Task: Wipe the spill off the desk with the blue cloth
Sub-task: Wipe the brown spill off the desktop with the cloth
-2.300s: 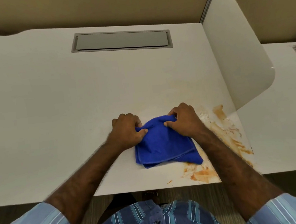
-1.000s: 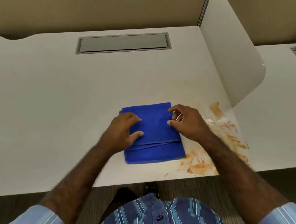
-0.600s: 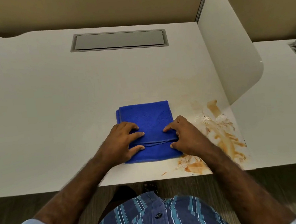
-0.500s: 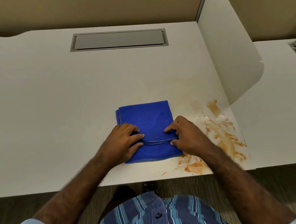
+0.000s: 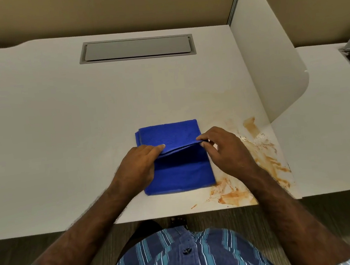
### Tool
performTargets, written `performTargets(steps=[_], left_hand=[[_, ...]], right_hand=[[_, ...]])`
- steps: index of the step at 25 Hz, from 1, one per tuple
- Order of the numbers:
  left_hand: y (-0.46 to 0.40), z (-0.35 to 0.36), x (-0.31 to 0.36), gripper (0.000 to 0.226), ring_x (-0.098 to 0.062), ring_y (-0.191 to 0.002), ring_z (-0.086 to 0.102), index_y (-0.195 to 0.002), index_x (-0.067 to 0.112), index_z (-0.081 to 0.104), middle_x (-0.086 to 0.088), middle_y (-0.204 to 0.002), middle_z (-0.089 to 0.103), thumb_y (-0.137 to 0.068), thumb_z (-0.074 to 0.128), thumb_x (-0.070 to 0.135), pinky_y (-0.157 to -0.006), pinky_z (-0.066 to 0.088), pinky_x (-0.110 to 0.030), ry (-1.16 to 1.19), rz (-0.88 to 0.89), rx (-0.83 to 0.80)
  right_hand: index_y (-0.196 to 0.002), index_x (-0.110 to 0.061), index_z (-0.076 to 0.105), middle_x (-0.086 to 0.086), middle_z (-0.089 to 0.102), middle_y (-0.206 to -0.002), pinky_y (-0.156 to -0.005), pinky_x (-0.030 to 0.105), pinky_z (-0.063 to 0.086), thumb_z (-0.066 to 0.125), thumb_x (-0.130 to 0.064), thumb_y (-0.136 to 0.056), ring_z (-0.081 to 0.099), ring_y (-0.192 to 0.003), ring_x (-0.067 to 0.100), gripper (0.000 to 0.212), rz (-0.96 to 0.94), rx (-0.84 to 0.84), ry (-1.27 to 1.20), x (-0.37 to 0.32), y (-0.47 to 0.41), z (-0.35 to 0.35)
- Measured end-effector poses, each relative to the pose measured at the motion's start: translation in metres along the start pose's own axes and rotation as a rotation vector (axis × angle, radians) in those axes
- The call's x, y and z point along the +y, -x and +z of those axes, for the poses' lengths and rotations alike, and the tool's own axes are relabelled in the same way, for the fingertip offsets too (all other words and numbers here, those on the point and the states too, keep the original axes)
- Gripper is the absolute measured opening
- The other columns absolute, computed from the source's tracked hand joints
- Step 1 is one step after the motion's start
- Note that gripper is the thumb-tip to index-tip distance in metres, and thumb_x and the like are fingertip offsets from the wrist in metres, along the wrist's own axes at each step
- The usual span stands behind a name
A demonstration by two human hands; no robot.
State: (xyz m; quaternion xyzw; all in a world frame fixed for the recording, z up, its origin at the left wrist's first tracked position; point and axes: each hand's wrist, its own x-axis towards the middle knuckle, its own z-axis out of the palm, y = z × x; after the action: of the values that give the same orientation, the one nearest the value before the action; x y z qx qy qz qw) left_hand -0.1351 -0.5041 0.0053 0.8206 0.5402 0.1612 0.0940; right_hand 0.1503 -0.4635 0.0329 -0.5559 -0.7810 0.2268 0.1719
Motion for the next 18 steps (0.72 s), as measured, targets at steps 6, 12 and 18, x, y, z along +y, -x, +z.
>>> performTargets(steps=[6,12,18], left_hand=[[0.021,-0.012,-0.003,0.049,-0.034,-0.125,0.069,-0.137,0.002,0.067,-0.014,-0.135,0.072,-0.089,0.072,-0.005,-0.107,0.053,-0.048,0.065,0.037,0.111],[0.064,0.008,0.006,0.051,-0.032,-0.14,0.059,-0.137,0.008,0.069,-0.01,-0.147,0.064,-0.086,0.066,0.008,-0.113,0.049,-0.056,-0.002,0.126,-0.071],[0.058,0.011,0.008,0.05,-0.016,-0.155,0.039,-0.145,0.013,0.063,-0.002,-0.16,0.051,-0.104,0.053,0.039,-0.129,0.029,-0.047,0.134,0.007,-0.025]], right_hand=[[-0.124,-0.022,0.076,-0.008,0.072,-0.114,-0.079,0.012,0.047,0.067,-0.024,-0.105,0.066,-0.098,0.007,0.021,-0.058,0.038,-0.027,0.004,0.022,-0.013],[-0.12,-0.03,0.079,-0.016,0.065,-0.113,-0.078,0.025,0.056,0.071,-0.039,-0.101,0.064,-0.098,0.005,0.022,0.011,-0.168,-0.018,0.016,0.069,0.013],[-0.123,-0.024,0.077,-0.006,0.07,-0.121,-0.095,0.044,0.054,0.061,-0.05,-0.103,0.063,-0.113,0.016,0.037,-0.09,0.048,0.032,0.003,0.053,0.026]])
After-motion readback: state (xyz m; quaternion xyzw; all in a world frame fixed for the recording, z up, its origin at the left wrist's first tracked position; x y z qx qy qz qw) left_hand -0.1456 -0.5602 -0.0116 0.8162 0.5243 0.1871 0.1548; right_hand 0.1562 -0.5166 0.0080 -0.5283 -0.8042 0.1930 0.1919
